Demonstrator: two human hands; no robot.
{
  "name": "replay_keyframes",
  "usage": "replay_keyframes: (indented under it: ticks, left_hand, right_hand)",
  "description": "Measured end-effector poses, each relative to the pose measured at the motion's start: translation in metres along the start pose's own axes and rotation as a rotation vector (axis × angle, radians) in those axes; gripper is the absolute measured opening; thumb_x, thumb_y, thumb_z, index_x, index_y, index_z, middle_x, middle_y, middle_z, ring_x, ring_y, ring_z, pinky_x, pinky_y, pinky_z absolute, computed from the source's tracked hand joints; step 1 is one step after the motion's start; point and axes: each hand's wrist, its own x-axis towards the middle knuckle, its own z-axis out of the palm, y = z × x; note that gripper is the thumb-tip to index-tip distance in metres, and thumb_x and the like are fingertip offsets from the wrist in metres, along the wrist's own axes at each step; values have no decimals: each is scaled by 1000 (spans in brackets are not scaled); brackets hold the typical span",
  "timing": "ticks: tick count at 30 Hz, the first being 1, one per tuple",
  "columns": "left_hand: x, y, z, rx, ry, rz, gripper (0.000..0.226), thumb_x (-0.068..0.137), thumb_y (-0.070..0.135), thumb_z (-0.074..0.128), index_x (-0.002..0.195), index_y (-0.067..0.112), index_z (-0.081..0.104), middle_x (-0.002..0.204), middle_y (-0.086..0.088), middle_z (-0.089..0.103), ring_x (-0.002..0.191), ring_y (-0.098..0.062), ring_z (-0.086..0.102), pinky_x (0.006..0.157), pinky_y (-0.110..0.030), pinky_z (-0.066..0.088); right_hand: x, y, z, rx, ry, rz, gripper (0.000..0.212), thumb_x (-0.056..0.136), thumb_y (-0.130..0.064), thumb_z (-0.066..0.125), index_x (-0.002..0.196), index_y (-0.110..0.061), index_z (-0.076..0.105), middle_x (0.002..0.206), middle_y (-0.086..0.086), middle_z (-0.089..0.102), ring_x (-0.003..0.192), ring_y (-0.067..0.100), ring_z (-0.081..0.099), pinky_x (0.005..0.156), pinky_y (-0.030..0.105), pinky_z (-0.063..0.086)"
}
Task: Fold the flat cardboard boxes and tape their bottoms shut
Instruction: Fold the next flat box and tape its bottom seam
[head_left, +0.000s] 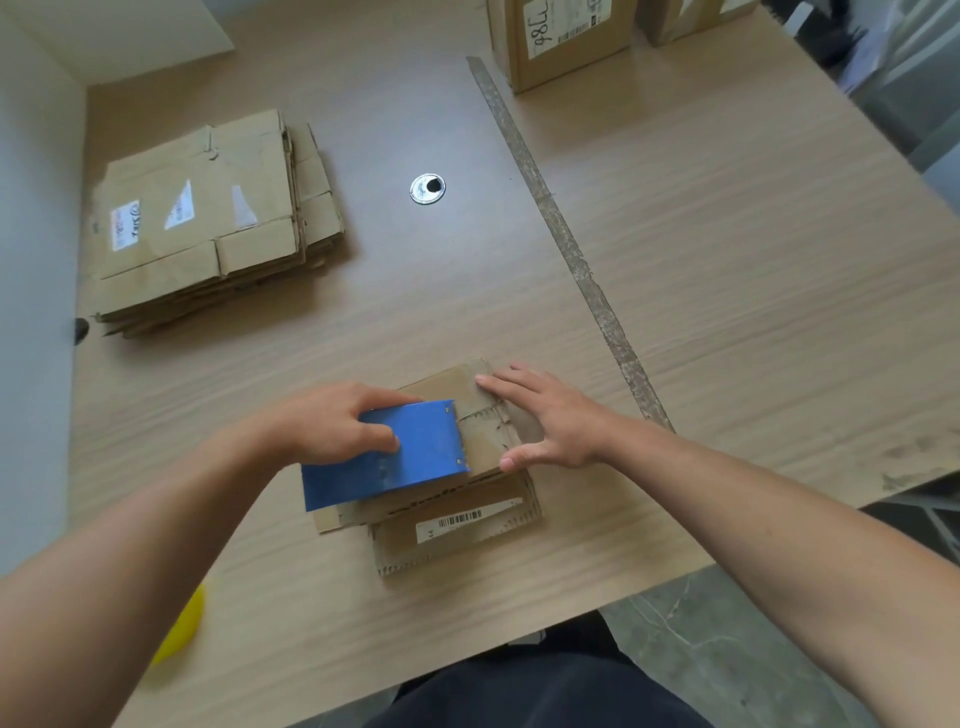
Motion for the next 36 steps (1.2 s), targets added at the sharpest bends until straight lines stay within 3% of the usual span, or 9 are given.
replay_keyframes:
  ticks: [7, 10, 13, 20, 22, 25, 29, 34, 36]
  left_hand:
    - [12, 20, -7, -2, 100, 111, 61, 83, 41, 62, 141, 50, 44, 128, 22, 55, 111, -7, 54, 92, -28, 40]
    - [11, 13, -5, -40, 52, 99, 66, 75, 44, 56, 139, 49, 46, 129, 17, 60, 112, -9, 57, 93, -29, 43]
    - [7, 7, -4, -73, 55, 137, 60, 73, 47, 53, 132, 58, 43, 129, 19, 59, 111, -4, 56, 91, -30, 43]
    - [-21, -21, 9, -10, 169, 319, 58, 77, 62, 53, 127, 80, 30, 127, 49, 46, 112, 12, 52, 84, -7, 40]
    - [-30, -27, 16, 150, 282, 396, 61, 80, 63, 46, 136, 74, 22, 129, 38, 54, 104, 2, 58, 83, -18, 47]
    - [-38, -37, 28, 385, 458, 489, 64, 86, 55, 41, 145, 65, 17, 112, 13, 65, 81, -17, 61, 65, -33, 52]
    - [-42, -38, 37, 496, 533, 537, 65, 88, 44, 45, 150, 51, 24, 81, 8, 55, 62, -19, 53, 48, -27, 46]
    - [-45, -38, 47, 546, 561, 558, 61, 88, 41, 46, 147, 45, 33, 79, 8, 53, 63, -20, 54, 47, -27, 45]
    - [-49, -37, 47, 540, 579, 570, 61, 88, 40, 48, 147, 44, 34, 83, 9, 56, 67, -19, 55, 49, -26, 46]
  right_hand:
    - [-10, -13, 15, 415, 219, 71, 104, 71, -33, 89, 152, -39, 24, 152, -2, 40, 139, 12, 39, 116, 34, 33]
    - [-16, -19, 18, 593, 364, 145, 73, 83, -25, 80, 139, -48, 39, 137, -8, 48, 120, 7, 52, 97, 28, 46]
    - [-13, -28, 11, 747, 470, 174, 44, 94, -15, 65, 132, -35, 55, 125, -7, 56, 100, -3, 56, 89, 19, 45]
    - [-3, -53, -13, 490, 298, 61, 52, 96, -14, 60, 145, -27, 48, 122, 1, 45, 103, 2, 45, 94, 13, 37]
    - [-3, -53, -19, 411, 315, 50, 51, 96, -15, 58, 145, -27, 48, 126, 0, 44, 112, 5, 42, 99, 19, 35]
    - [-6, -55, -22, 345, 339, 46, 49, 97, -20, 59, 144, -28, 50, 129, -4, 45, 123, 13, 41, 101, 25, 34]
    - [-4, -58, -21, 285, 326, 59, 47, 97, -29, 62, 143, -28, 52, 131, -4, 44, 127, 13, 37, 104, 23, 31]
    - [11, -61, -19, 19, 343, 8, 27, 98, -33, 59, 106, -14, 75, 139, 1, 47, 122, 25, 39, 105, 37, 34]
    - [16, -60, -14, -12, 282, -5, 27, 99, -27, 58, 107, -7, 74, 136, 5, 54, 122, 28, 45, 106, 32, 32]
